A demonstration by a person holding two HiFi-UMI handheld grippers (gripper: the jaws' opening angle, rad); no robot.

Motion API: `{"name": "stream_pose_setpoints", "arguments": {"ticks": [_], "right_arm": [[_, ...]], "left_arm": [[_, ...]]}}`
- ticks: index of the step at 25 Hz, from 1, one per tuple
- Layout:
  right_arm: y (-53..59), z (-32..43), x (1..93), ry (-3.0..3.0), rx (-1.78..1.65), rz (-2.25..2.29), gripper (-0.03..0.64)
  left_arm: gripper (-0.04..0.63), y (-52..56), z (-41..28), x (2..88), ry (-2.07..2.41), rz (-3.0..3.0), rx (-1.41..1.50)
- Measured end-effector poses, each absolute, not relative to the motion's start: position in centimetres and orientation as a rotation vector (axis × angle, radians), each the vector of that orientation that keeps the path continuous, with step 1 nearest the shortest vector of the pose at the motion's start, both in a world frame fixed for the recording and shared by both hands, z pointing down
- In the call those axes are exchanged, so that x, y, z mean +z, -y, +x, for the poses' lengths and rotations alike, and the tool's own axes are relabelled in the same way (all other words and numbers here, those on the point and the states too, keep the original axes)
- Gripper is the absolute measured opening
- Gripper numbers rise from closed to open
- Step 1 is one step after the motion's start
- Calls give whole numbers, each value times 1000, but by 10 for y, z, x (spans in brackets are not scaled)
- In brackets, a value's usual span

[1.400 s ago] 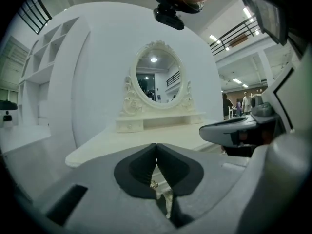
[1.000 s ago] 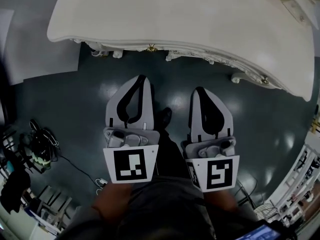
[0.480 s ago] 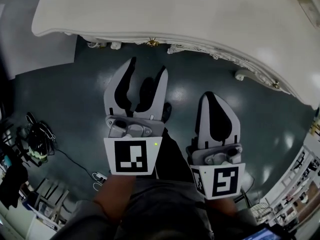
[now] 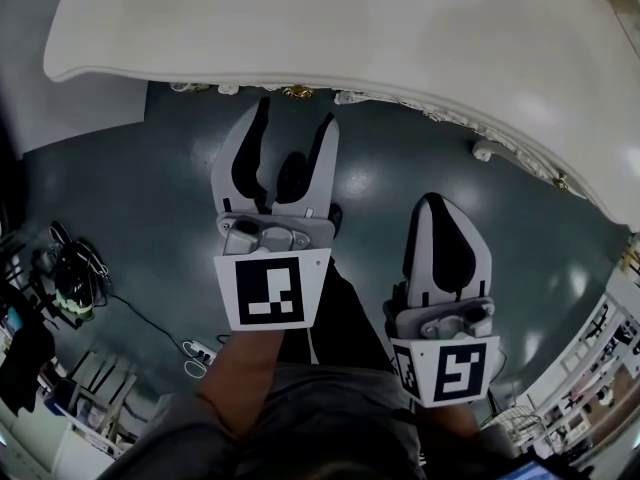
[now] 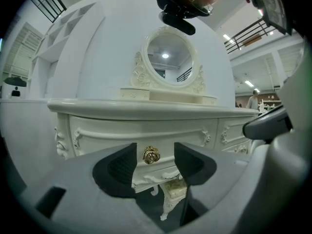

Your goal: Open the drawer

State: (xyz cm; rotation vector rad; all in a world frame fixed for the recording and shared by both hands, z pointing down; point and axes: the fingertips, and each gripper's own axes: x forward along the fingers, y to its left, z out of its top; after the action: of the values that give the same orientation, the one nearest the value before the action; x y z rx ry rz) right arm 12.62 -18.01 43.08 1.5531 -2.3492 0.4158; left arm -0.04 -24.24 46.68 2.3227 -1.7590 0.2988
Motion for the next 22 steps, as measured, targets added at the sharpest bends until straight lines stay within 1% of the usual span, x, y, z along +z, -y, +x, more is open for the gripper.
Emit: {"name": "stream_pose_setpoints", "arguments": {"ticks": [10,14,22], "right_arm": [[177,136,446,2311,443,1561,15],[178,138,447,2305,447,1567,15],[178,147,446,2289,446,1592,15]], "left_arm": [[241,264,-4,479,1835,2296,297],[195,267,-4,483,1856,2289,326],[147,268,0,493,1890,2254,387]]}}
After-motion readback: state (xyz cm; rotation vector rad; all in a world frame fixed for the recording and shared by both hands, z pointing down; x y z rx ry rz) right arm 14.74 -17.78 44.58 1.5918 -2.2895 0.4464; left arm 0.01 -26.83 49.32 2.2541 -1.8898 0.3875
